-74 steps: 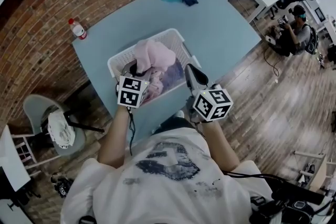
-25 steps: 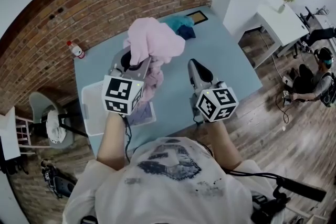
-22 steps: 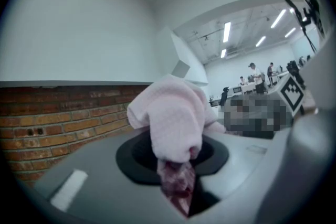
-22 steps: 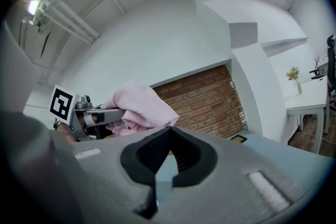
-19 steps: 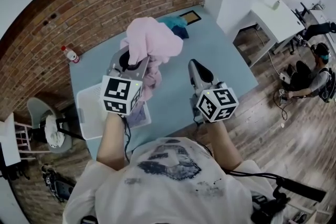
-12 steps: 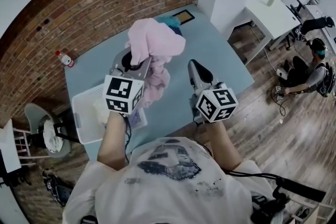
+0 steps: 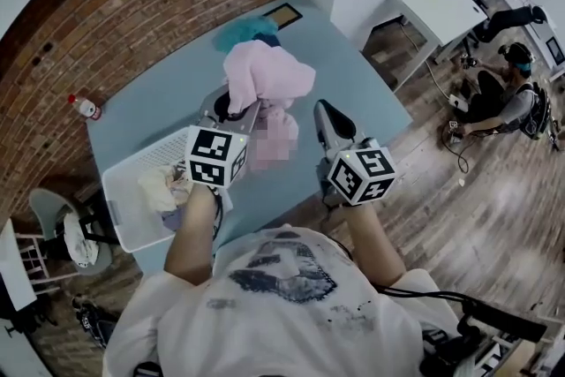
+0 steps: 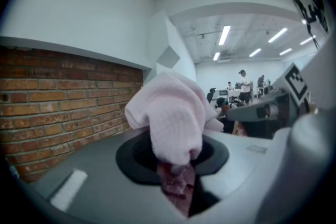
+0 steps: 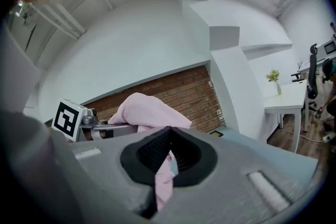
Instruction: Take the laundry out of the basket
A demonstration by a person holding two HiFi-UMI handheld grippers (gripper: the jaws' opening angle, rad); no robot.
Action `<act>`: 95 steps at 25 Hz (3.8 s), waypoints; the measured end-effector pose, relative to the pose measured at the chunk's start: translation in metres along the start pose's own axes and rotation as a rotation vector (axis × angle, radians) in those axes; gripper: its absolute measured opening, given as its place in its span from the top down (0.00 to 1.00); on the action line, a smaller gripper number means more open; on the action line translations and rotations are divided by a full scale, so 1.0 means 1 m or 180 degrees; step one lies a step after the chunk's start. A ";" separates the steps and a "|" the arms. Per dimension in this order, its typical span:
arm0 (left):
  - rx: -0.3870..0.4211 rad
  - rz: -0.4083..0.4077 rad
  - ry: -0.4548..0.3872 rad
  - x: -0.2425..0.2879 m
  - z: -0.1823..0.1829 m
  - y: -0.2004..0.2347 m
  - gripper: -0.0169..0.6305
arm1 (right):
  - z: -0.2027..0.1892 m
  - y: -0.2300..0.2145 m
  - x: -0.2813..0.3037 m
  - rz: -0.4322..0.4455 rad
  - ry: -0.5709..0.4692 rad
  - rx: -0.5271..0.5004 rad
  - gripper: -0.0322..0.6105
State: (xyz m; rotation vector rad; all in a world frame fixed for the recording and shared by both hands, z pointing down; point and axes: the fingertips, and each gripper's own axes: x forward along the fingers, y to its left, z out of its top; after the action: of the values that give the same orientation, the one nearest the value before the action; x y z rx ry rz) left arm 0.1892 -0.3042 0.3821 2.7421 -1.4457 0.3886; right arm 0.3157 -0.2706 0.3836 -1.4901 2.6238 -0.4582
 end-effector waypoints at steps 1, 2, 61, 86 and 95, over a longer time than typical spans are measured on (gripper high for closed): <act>-0.0031 -0.0019 0.0039 0.004 -0.008 -0.003 0.80 | -0.003 -0.004 -0.002 -0.0030 0.0016 0.0008 0.95; -0.0057 -0.0038 0.0079 0.009 -0.016 -0.007 0.80 | -0.006 -0.008 -0.004 -0.0061 0.0034 0.0018 0.95; -0.0672 0.0992 0.0636 0.025 -0.168 0.024 0.67 | -0.087 -0.036 -0.016 -0.0160 0.0468 0.0256 0.95; -0.0585 0.0741 0.0152 -0.037 -0.100 -0.006 0.99 | -0.073 0.015 -0.016 0.0095 0.0344 0.0164 0.95; -0.0604 0.0626 0.0200 -0.041 -0.106 -0.010 0.99 | -0.072 0.023 -0.015 0.0108 0.0341 0.0147 0.95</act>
State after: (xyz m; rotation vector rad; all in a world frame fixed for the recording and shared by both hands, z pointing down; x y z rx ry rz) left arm 0.1527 -0.2516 0.4764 2.4296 -1.6486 0.3198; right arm 0.2884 -0.2315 0.4445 -1.4438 2.6942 -0.6076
